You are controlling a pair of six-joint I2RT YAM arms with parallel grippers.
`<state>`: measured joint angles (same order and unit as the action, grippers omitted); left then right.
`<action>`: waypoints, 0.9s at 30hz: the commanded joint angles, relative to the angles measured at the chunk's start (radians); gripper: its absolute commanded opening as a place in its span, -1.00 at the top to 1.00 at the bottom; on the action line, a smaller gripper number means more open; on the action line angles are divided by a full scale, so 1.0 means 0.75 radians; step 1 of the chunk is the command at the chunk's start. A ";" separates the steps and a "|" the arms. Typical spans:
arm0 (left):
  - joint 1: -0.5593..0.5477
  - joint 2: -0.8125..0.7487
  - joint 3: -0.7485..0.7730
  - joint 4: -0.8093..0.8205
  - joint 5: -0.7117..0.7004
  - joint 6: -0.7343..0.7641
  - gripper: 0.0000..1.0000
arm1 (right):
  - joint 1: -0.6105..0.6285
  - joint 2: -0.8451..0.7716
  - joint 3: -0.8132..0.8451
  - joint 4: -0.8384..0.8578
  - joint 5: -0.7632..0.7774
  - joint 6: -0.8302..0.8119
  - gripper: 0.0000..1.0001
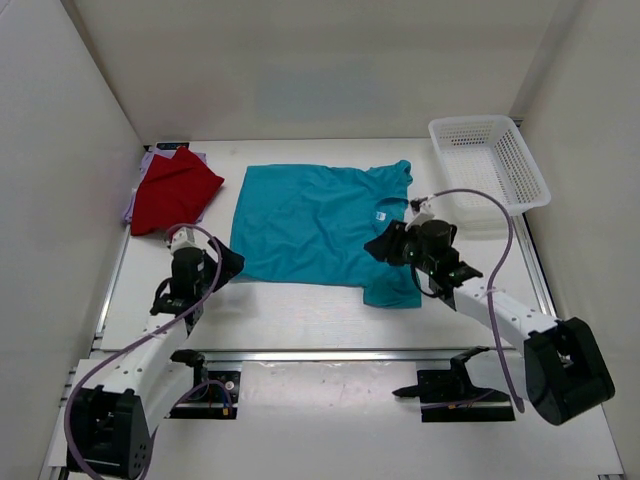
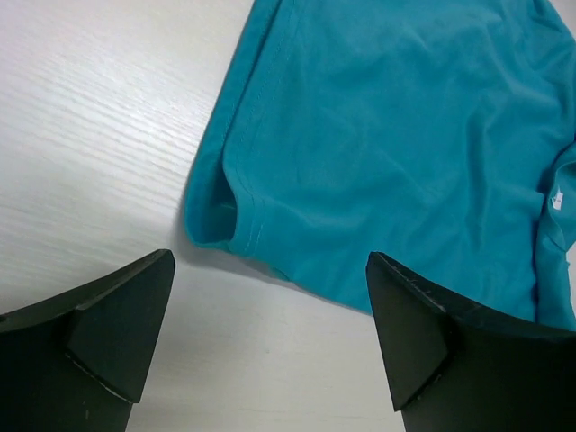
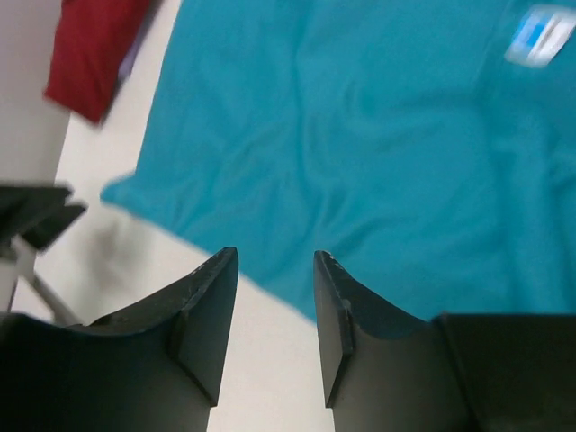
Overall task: Fold and stack the t-shirts
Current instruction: Flatten out the tshirt
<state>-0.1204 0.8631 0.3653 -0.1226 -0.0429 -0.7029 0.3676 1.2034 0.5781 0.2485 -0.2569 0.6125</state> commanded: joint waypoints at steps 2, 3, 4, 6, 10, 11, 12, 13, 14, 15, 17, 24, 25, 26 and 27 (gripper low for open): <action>-0.020 -0.054 -0.166 0.149 0.016 -0.212 -0.97 | 0.080 -0.132 -0.210 -0.004 0.007 -0.031 0.29; 0.003 -0.099 -0.249 0.277 0.047 -0.249 -0.97 | 0.091 -0.195 -0.251 -0.032 0.009 -0.031 0.32; 0.011 -0.142 -0.310 0.329 0.073 -0.324 -0.97 | 0.103 -0.254 -0.270 -0.047 0.013 -0.027 0.32; -0.027 -0.177 -0.335 0.325 0.027 -0.427 -0.82 | 0.128 -0.348 -0.317 -0.084 0.040 -0.047 0.30; 0.011 -0.208 -0.385 0.388 -0.029 -0.543 0.12 | 0.117 -0.408 -0.305 -0.180 -0.001 -0.101 0.27; 0.021 -0.204 -0.391 0.405 -0.017 -0.578 0.12 | 0.113 -0.412 -0.298 -0.180 -0.003 -0.113 0.25; 0.019 -0.196 -0.397 0.421 -0.039 -0.609 0.12 | 0.117 -0.408 -0.304 -0.188 -0.023 -0.119 0.25; 0.003 -0.175 -0.377 0.437 -0.053 -0.613 0.01 | 0.121 -0.406 -0.313 -0.192 -0.026 -0.121 0.26; 0.001 -0.159 -0.375 0.444 -0.078 -0.619 -0.08 | 0.132 -0.406 -0.311 -0.188 -0.030 -0.125 0.25; -0.015 -0.126 -0.356 0.456 -0.088 -0.623 -0.11 | 0.126 -0.404 -0.311 -0.196 -0.036 -0.131 0.24; -0.011 -0.063 -0.344 0.495 -0.082 -0.642 -0.13 | 0.138 -0.392 -0.315 -0.176 -0.050 -0.123 0.24; -0.021 0.109 -0.291 0.556 -0.057 -0.652 -0.06 | 0.136 -0.379 -0.309 -0.168 -0.066 -0.119 0.22; -0.024 0.111 -0.272 0.558 -0.069 -0.648 -0.06 | 0.128 -0.379 -0.309 -0.162 -0.071 -0.129 0.23; -0.026 0.125 -0.262 0.572 -0.080 -0.648 -0.05 | 0.130 -0.375 -0.307 -0.164 -0.073 -0.131 0.23; -0.026 0.130 -0.256 0.583 -0.082 -0.644 -0.02 | 0.132 -0.373 -0.309 -0.162 -0.075 -0.129 0.23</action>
<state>-0.1326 0.9562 0.1200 0.2516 -0.0738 -1.1767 0.4690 0.9180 0.3241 0.0902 -0.3004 0.5343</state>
